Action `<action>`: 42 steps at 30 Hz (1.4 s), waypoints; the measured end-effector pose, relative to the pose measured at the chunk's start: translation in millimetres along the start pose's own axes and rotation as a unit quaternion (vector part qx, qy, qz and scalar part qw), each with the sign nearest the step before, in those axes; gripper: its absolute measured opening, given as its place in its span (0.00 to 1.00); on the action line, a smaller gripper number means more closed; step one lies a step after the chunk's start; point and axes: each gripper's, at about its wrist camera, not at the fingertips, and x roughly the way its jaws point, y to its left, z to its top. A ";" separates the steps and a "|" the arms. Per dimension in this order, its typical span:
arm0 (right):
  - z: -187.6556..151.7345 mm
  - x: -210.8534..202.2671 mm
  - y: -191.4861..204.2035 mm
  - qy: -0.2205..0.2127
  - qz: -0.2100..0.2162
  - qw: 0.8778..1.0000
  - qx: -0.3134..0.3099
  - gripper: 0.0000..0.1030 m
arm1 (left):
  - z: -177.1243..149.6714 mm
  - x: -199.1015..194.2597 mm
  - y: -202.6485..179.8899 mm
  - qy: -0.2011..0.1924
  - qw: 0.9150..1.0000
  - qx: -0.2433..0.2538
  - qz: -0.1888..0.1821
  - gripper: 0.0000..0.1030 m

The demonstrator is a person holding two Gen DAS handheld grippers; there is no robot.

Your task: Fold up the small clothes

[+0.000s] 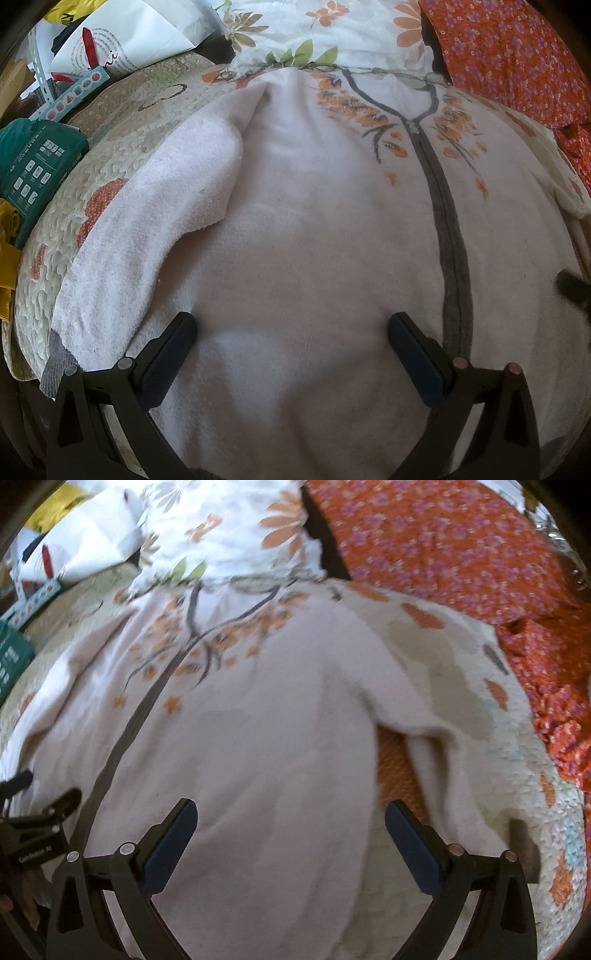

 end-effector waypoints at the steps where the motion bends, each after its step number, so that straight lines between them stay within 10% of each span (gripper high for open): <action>1: -2.0 5.3 2.7 0.009 0.004 1.000 -0.002 1.00 | 0.1 0.1 -0.2 0.000 1.000 0.000 0.000 1.00; 42: -11.8 24.2 12.5 0.004 0.001 1.000 0.029 1.00 | -3.3 -4.8 -0.5 0.014 1.000 0.023 -0.005 1.00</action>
